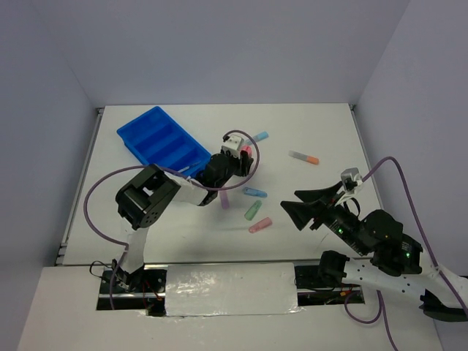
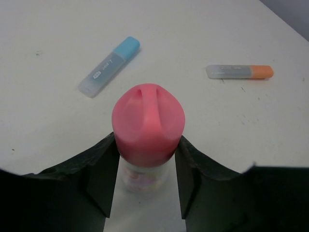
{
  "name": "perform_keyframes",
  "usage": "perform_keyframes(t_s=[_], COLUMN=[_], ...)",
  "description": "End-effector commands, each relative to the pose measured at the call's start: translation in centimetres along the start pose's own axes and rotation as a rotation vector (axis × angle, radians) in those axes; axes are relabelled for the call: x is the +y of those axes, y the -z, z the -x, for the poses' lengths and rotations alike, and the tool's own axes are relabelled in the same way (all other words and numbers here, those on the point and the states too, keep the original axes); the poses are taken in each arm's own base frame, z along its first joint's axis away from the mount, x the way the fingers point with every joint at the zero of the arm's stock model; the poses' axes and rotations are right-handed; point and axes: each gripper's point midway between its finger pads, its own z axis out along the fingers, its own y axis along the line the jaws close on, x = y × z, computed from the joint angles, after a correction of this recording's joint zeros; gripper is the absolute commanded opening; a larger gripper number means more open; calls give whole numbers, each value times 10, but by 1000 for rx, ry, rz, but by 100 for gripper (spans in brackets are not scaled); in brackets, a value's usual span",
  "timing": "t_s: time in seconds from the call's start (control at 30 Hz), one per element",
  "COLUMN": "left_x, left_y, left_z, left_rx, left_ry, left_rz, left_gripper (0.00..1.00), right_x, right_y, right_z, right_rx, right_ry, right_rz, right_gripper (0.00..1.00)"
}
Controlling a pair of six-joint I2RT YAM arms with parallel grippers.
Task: Sort the stationery into containers
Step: Pick up the stationery from the center of the board, then place the stationery in the storage box.
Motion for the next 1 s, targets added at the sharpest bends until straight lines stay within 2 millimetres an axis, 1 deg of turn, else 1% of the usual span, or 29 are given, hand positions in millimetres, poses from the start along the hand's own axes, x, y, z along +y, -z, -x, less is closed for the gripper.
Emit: perform_keyframes(t_s=[0.0, 0.03, 0.1, 0.13, 0.17, 0.2, 0.23, 0.27, 0.3, 0.33, 0.37, 0.4, 0.47, 0.5, 0.53, 0.57, 0.6, 0.63, 0.67, 0.7, 0.73, 0.77, 0.83, 0.87, 0.9, 0.93, 0.97], left_x=[-2, -3, -7, -8, -12, -14, -18, -27, -35, -39, -47, -53, -50, -47, -40, -36, -7, 8, 21, 47, 59, 77, 103, 126, 138, 141, 157], left_y=[-14, -18, -20, -21, -22, -24, -24, -23, -23, -23, -22, -19, -18, -13, -11, -8, 3, 11, 19, 35, 43, 52, 65, 74, 77, 77, 87], left_z=[27, 26, 29, 29, 29, 35, 43, 44, 72, 83, 95, 121, 145, 163, 171, 201, 189, 193, 207, 205, 207, 206, 201, 193, 189, 183, 176], left_rx=[-79, -68, -78, -79, -73, -79, -84, -62, -98, -96, -90, -77, -54, -4, 24, 7, 132, 177, 189, 259, 280, 308, 364, 395, 405, 410, 432], left_ry=[31, 29, 21, 21, 20, 21, 21, 12, -1, -34, -62, -95, -194, -233, -297, -340, -378, -426, -452, -508, -533, -554, -604, -604, -591, -572, -562], left_rz=[-27, -37, -60, -70, -101, -116, -133, -180, -212, -227, -257, -264, -231, -196, -156, -111, 28, 98, 174, 291, 337, 381, 447, 493, 510, 478, 496], left_gripper=[55, 51, 51, 42, 36, 31, 19, 14, 9, 2, 0, 0, 0, 0, 0, 0, 0, 0, 0, 0, 0, 0, 0, 0, 0, 0, 0], right_x=[17, 18, 18, 18, 17, 16, 14, 13, 12, 11, 10, 10, 9, 8, 8, 7, 6, 4, 3, 3, 4, 7, 7, 7, 7, 6, 4], right_y=[2, 3, 2, 3, 3, 3, 4, 5, 6, 9, 10, 11, 16, 17, 20, 22, 22, 25, 26, 27, 29, 31, 34, 35, 35, 36, 36], right_z=[30, 33, 34, 36, 36, 35, 35, 36, 36, 39, 40, 40, 43, 42, 43, 43, 40, 40, 39, 39, 41, 41, 40, 40, 36, 35, 34], right_rx=[-68, -72, -71, -76, -79, -78, -77, -80, -80, -89, -93, -96, -109, -107, -112, -113, -104, -106, -102, -103, -110, -109, -109, -108, -99, -103, -104], right_ry=[5, 6, 21, 22, 23, 29, 31, 30, 31, 27, 25, 23, 14, 13, 7, 6, 9, 5, 5, 1, -4, -10, -24, -25, -23, -27, -27], right_rz=[63, 65, 64, 60, 57, 52, 46, 42, 38, 39, 39, 40, 46, 46, 53, 53, 50, 49, 45, 49, 60, 78, 89, 90, 94, 95, 92], right_gripper=[74, 74, 74, 74, 74, 74, 74, 74, 74, 74, 74, 74, 74, 73, 74, 74, 73, 73, 73, 73, 73, 73, 73, 73, 73, 73, 73])
